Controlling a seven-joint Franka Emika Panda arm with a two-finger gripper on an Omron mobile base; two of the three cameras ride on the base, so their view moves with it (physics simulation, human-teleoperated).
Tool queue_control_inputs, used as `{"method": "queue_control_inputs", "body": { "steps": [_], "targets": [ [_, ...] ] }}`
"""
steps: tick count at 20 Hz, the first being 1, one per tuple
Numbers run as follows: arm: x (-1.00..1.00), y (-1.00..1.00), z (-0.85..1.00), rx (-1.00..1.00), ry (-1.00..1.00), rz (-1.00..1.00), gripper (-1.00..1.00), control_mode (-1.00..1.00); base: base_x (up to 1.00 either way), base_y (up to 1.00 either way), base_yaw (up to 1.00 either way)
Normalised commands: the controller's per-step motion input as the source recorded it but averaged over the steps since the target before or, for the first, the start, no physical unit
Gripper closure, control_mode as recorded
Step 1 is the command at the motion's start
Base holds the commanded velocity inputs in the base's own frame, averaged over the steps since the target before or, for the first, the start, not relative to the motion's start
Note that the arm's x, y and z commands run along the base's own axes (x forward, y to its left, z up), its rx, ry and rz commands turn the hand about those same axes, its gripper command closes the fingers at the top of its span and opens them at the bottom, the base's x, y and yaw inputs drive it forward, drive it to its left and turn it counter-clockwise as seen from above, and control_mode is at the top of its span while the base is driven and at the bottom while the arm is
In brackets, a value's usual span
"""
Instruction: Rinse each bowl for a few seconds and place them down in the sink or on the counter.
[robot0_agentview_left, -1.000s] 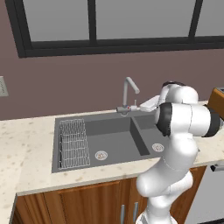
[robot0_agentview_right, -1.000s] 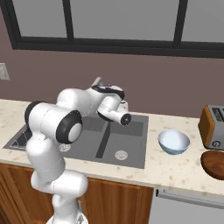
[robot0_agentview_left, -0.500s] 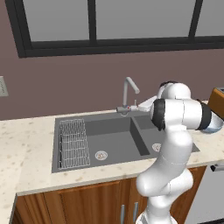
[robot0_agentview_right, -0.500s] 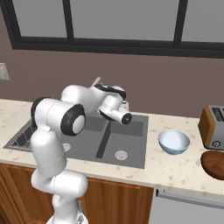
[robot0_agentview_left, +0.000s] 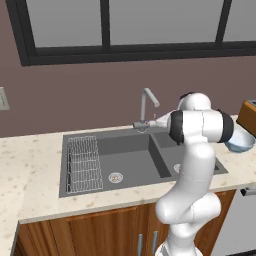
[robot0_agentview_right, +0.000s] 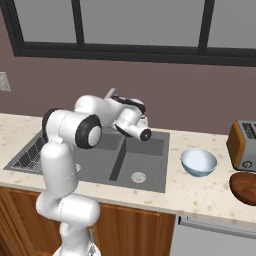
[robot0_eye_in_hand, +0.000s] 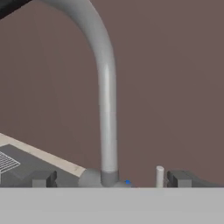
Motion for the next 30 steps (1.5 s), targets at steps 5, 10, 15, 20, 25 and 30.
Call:
{"method": "queue_control_inputs", "body": {
  "steps": [5,10,15,20,25,30],
  "targets": [
    [0.30,0.00,-0.11,0.01,0.00,0.00,-1.00,-1.00,0.00,0.00,0.00],
    [0.31,0.01,-0.15,0.00,0.00,0.00,-1.00,-1.00,0.00,0.00,0.00],
    [0.25,0.00,-0.20,0.01,0.00,0.00,-1.00,-1.00,0.00,0.00,0.00],
    [0.18,0.01,-0.21,0.01,-0.02,0.00,-1.00,-1.00,0.00,0.00,0.00],
    [0.24,0.01,-0.13,0.00,-0.03,0.00,-1.00,-1.00,0.00,0.00,0.00],
    [0.32,0.01,-0.18,0.00,0.00,0.00,-1.00,-1.00,0.00,0.00,0.00]
  ]
}}
